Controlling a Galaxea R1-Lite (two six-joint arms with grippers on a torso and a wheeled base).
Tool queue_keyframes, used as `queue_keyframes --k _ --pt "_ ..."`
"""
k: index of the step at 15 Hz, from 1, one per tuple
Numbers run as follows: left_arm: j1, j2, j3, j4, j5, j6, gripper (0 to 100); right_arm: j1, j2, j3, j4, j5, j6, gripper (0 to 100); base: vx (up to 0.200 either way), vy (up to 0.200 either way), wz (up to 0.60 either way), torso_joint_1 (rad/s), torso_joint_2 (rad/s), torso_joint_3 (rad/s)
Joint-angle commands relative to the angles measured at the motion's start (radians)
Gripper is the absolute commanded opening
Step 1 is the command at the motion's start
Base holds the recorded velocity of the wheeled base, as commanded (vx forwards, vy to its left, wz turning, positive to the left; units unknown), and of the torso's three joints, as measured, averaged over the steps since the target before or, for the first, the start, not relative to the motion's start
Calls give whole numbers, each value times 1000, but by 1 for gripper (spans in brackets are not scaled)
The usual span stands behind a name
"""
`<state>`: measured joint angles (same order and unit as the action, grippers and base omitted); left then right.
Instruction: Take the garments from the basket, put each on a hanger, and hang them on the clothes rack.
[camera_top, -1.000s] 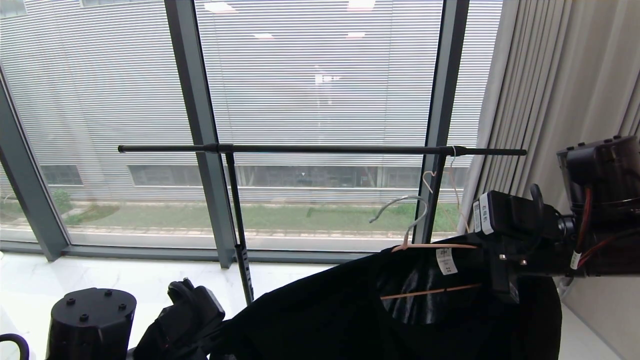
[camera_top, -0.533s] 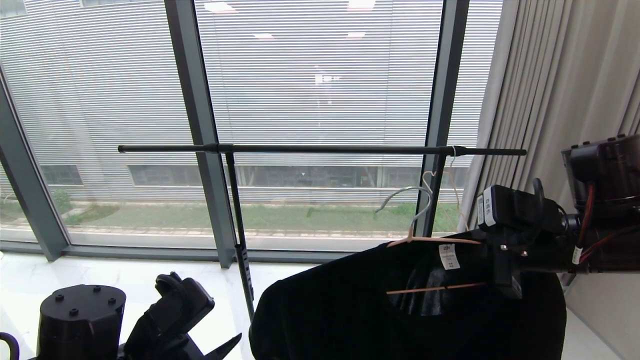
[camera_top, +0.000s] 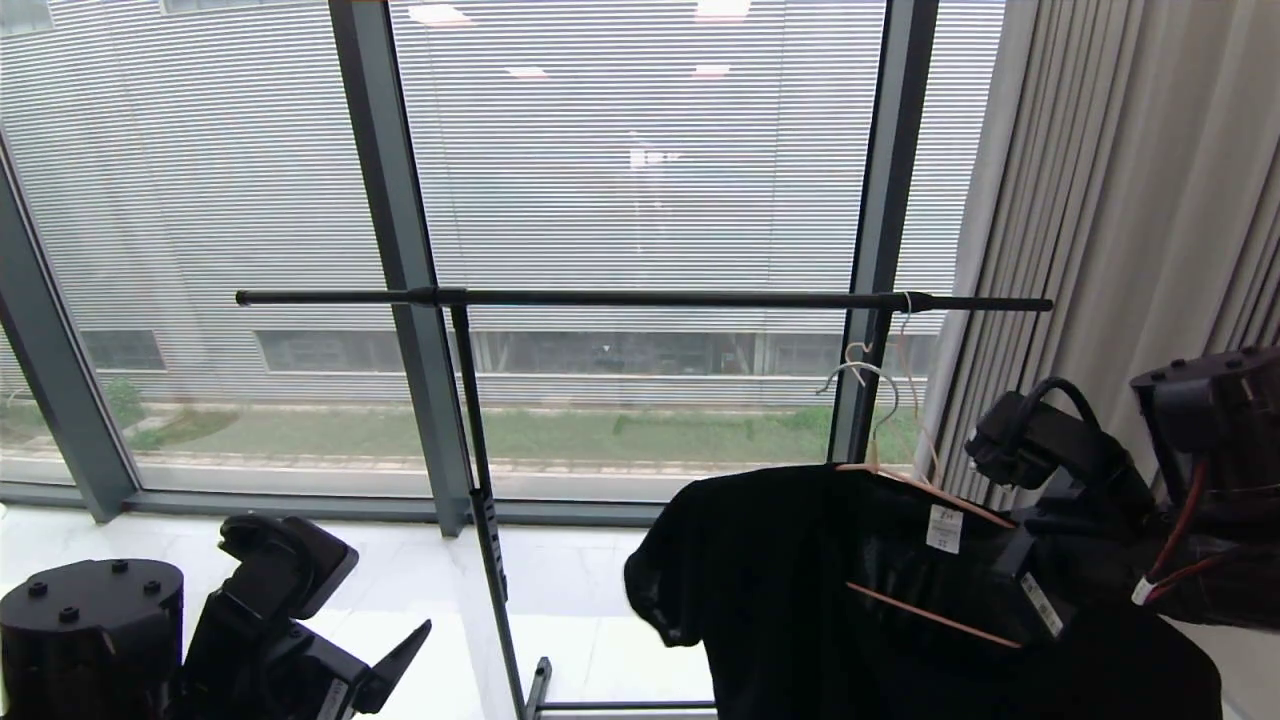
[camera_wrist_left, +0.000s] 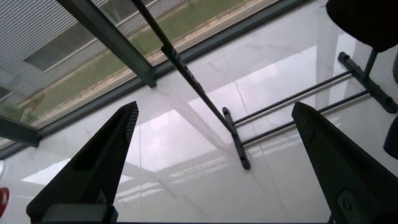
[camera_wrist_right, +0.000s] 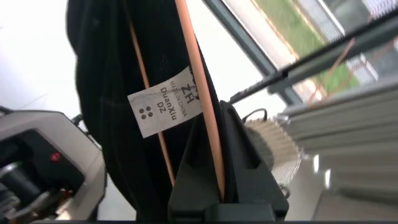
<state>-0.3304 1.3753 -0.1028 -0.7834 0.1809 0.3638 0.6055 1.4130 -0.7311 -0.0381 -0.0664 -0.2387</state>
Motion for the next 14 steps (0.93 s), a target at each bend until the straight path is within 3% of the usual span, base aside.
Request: queue_keyframes --k 1,4,8,11,14 --pt "64 -41 0 0 8 1 100 30 -20 25 3 -96 101 0 0 0 0 0 0 0" --pt "123 -78 2 0 9 9 100 28 -16 22 4 -167 213 0 0 0 0 0 0 0" --pt "120 -107 0 0 0 44 100 30 -16 19 4 -182 214 0 0 0 0 0 0 0" --pt "117 -148 3 1 -86 52 100 30 -17 16 -3 -184 214 0 200 0 0 -1 -4 5" --pt "117 -151 3 1 -87 52 100 30 -19 5 -3 -185 214 0 200 0 0 1 1 -1"
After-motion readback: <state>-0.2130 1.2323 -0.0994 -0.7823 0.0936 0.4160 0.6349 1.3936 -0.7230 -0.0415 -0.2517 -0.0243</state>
